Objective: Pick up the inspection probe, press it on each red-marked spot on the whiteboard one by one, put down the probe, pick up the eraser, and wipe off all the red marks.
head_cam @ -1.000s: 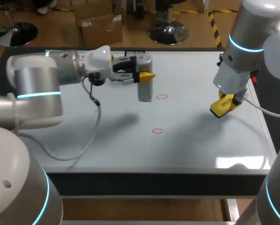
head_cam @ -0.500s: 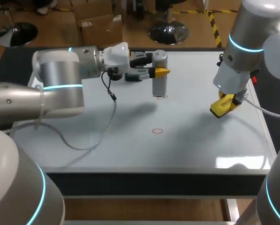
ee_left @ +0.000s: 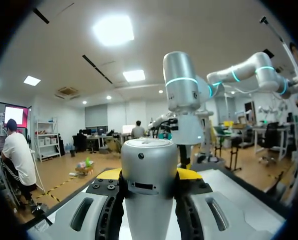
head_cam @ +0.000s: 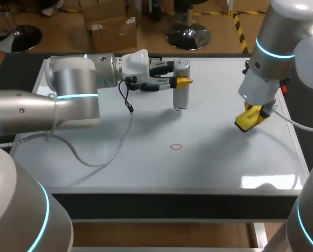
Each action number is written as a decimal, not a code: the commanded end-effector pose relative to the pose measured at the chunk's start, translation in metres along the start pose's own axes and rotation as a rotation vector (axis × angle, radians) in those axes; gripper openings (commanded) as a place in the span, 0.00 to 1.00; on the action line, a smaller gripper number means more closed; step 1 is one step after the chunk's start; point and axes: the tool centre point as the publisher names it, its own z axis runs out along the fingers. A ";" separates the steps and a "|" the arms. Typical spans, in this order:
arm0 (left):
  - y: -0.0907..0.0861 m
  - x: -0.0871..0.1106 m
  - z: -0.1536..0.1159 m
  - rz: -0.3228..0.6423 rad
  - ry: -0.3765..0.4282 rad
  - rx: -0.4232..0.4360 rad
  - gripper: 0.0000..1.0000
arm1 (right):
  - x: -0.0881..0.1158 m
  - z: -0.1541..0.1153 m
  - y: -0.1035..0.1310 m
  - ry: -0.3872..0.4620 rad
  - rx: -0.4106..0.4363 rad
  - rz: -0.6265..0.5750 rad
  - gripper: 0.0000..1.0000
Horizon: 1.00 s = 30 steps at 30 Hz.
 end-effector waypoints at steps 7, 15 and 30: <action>0.013 -0.007 0.004 0.004 0.006 0.006 0.00 | 0.000 0.000 -0.001 0.002 0.002 -0.002 0.00; 0.020 -0.009 0.006 0.001 0.010 0.009 0.00 | 0.000 0.000 -0.001 0.002 0.002 -0.002 0.00; 0.028 -0.008 0.009 -0.006 0.015 -0.001 0.00 | 0.000 0.000 -0.001 0.002 0.002 -0.002 0.00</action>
